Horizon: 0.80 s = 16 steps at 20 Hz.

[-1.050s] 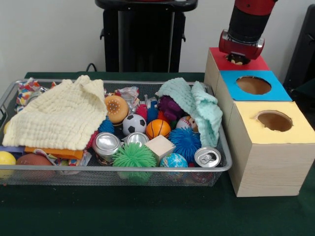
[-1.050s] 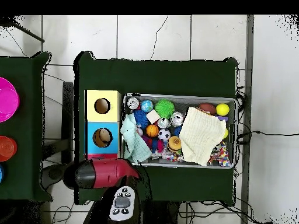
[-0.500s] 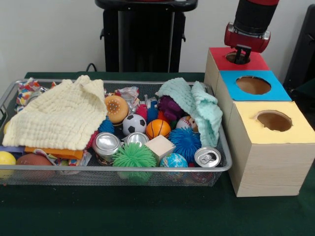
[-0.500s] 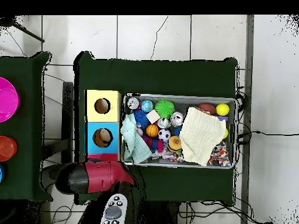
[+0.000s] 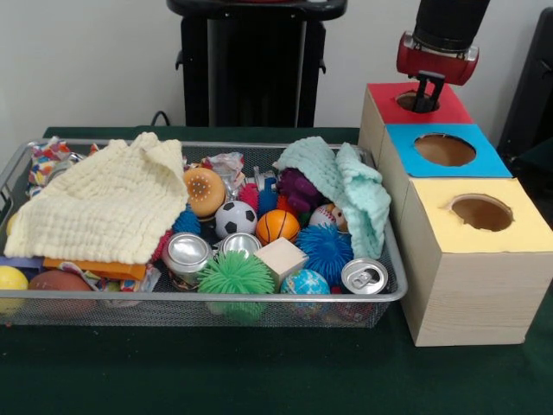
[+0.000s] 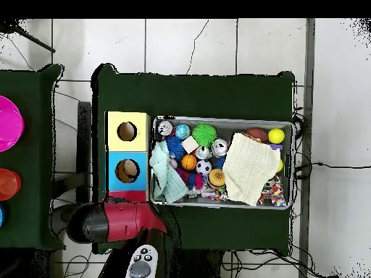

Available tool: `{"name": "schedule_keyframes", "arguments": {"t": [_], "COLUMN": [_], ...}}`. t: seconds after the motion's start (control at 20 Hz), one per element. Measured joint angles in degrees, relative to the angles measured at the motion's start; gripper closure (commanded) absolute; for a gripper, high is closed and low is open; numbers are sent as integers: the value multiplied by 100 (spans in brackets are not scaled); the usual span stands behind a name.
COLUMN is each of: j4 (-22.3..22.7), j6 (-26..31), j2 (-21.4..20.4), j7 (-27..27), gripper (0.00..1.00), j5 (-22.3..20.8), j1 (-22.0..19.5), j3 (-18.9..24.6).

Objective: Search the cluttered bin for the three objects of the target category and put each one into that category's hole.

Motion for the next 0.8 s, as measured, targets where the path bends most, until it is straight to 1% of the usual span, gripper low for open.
{"name": "schedule_keyframes", "arguments": {"t": [0.45,0.8], "j4": [1,-153], "j6": [21,512], "j2": [-52,-150], "j7": [0,0], "gripper": [100,100], "j5": [-1,-1], "j1": [52,12], "j3": [-52,-54]}}
